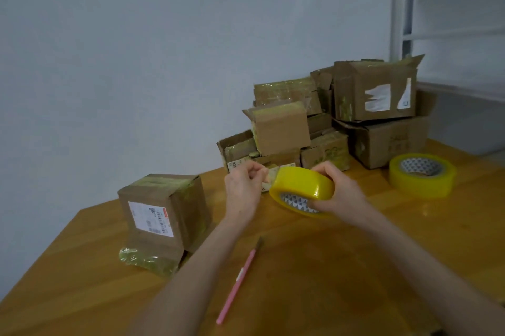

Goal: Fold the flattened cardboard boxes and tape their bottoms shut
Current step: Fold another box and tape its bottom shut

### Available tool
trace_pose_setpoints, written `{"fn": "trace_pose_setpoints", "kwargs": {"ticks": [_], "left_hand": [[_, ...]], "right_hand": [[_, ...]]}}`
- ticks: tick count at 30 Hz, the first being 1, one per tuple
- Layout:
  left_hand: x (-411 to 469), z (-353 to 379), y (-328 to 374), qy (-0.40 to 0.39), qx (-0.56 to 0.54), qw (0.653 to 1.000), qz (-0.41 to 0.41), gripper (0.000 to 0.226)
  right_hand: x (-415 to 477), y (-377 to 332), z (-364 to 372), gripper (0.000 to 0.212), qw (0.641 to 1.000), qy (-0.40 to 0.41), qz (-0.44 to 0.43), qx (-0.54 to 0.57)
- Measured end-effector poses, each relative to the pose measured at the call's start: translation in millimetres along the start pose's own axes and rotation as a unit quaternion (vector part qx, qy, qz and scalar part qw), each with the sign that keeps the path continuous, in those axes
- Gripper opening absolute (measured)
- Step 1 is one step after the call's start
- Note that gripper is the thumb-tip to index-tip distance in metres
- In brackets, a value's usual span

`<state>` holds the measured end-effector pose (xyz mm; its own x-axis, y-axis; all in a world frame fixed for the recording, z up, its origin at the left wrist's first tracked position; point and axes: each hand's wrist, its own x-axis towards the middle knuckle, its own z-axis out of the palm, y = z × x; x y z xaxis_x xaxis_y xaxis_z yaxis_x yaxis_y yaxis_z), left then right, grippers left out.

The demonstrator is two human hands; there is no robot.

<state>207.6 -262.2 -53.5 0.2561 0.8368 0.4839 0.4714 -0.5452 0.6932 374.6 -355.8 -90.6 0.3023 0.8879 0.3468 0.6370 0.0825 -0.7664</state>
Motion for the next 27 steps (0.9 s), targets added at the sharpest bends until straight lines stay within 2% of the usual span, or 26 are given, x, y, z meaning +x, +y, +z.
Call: {"fn": "trace_pose_setpoints", "kwargs": {"ticks": [2, 5, 8, 11, 15, 18, 22, 27], "left_hand": [[0, -1, 6, 0.014, -0.013, 1.0, -0.003, 0.011], [4, -4, 18, 0.016, -0.006, 0.999, 0.04, 0.008], [7, -7, 25, -0.02, 0.009, 0.999, 0.046, 0.02], [11, -6, 22, -0.062, 0.037, 0.995, 0.064, 0.009], [7, -1, 31, -0.122, 0.09, 0.984, 0.097, 0.019], [6, 4, 35, -0.131, 0.109, 0.981, 0.089, 0.025], [4, 13, 45, -0.155, 0.145, 0.975, 0.07, 0.008], [4, 26, 53, -0.204, 0.184, 0.96, 0.05, 0.015]], "right_hand": [[0, 0, 0, 0.054, 0.999, 0.004, 0.006, -0.031], [-3, 2, -4, 0.051, 0.995, 0.032, 0.019, -0.092], [-10, 5, -16, 0.051, 0.996, 0.054, 0.017, -0.062], [-14, 7, -20, 0.052, 0.997, 0.048, 0.017, -0.064], [-23, 12, -29, 0.053, 0.995, 0.063, 0.031, -0.073], [-29, 14, -35, 0.053, 0.993, 0.075, 0.02, -0.089], [-39, 10, -41, 0.055, 0.988, 0.092, 0.024, -0.122], [-50, 7, -48, 0.057, 0.982, 0.106, 0.019, -0.155]]}}
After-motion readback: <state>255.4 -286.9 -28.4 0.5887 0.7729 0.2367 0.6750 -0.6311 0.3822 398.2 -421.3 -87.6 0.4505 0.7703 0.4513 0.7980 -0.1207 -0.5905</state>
